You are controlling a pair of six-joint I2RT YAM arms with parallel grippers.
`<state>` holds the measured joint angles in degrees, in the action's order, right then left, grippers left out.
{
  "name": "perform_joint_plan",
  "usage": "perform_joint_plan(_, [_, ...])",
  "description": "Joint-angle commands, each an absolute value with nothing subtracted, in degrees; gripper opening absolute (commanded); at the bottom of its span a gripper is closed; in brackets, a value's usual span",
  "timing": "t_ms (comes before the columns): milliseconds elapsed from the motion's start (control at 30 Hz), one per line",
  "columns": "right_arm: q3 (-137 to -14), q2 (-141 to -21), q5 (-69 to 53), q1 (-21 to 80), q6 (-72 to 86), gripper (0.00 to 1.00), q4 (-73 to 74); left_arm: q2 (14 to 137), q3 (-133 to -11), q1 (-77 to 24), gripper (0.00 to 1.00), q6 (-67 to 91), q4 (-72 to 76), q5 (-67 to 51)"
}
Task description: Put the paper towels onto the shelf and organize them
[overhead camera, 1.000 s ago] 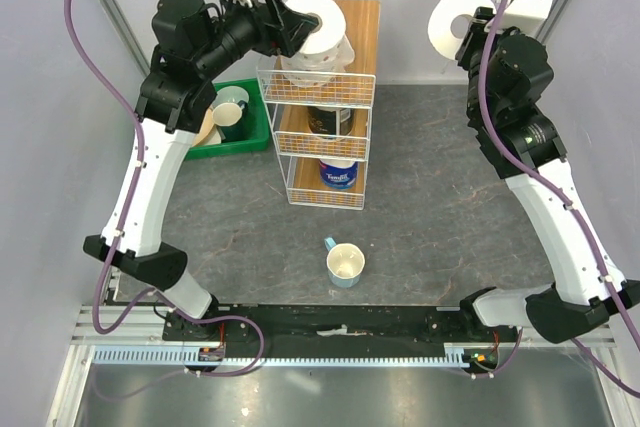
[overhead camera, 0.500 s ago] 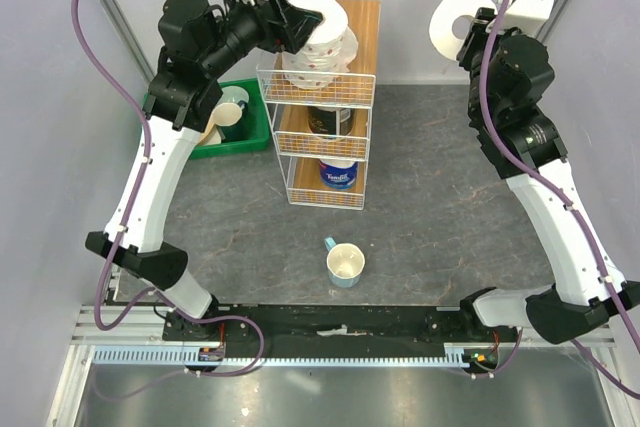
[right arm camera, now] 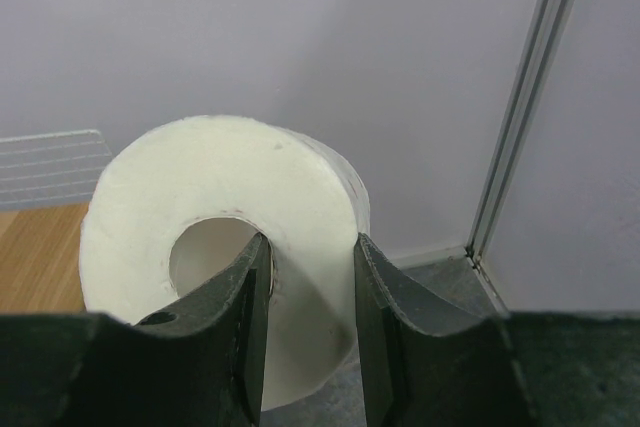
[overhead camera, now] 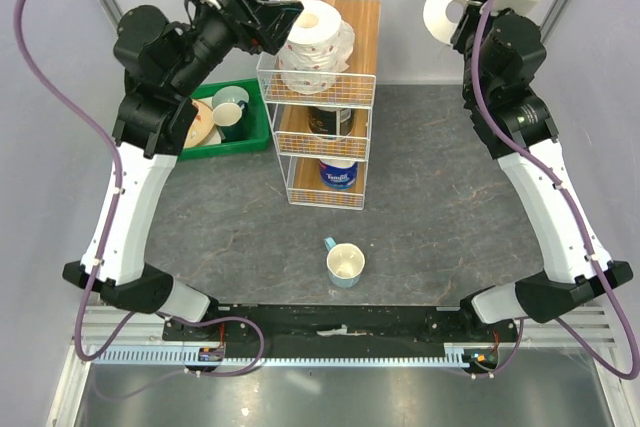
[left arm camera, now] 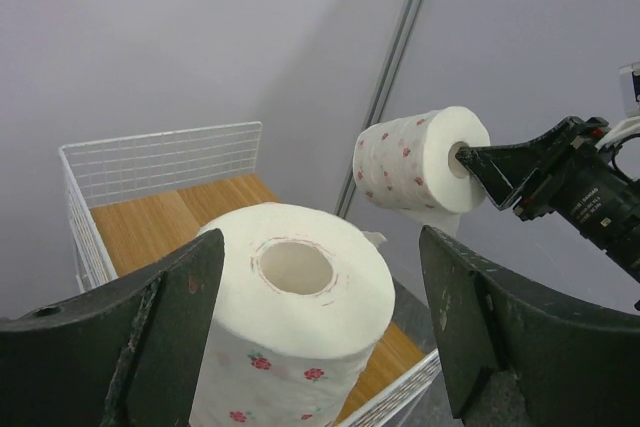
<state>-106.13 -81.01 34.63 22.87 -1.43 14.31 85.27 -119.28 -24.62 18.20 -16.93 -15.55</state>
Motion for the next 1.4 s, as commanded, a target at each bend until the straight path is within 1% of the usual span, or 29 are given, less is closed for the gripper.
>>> perform_joint_plan(0, [-112.5, -81.8, 32.0, 22.4, -0.2, 0.34, 9.3, 81.5, -117.0, -24.4, 0.86, 17.1, -14.1, -11.5])
perform_joint_plan(167, [-116.2, -84.4, 27.6, 21.8, 3.0, 0.34, 8.9, 77.5, -112.7, -24.3, 0.86, 15.2, -14.2, -9.3])
perform_joint_plan(467, [-119.1, -88.1, 11.2, 20.0, 10.4, 0.34, 7.9, 72.3, -105.6, -24.3, 0.86, 14.2, -14.2, -8.0])
perform_joint_plan(567, [-120.1, -89.6, 4.4, 18.5, 13.9, 0.33, 7.8, 70.8, -104.0, -24.3, 0.86, 13.9, -14.2, -7.8])
perform_joint_plan(767, [-121.0, -91.9, -4.9, 16.4, 18.2, 0.32, 7.2, 69.9, -103.1, -24.3, 0.86, 12.7, -14.7, -7.0])
perform_joint_plan(1033, [-123.6, -94.8, -13.9, 14.7, 23.2, 0.33, 5.2, 69.5, -102.7, -24.3, 0.86, 12.3, -14.9, -7.0])
perform_joint_plan(1367, [-124.5, -95.8, -17.2, 14.5, 23.8, 0.33, 6.5, 69.0, -101.9, -24.3, 0.86, 12.0, -14.9, -6.9])
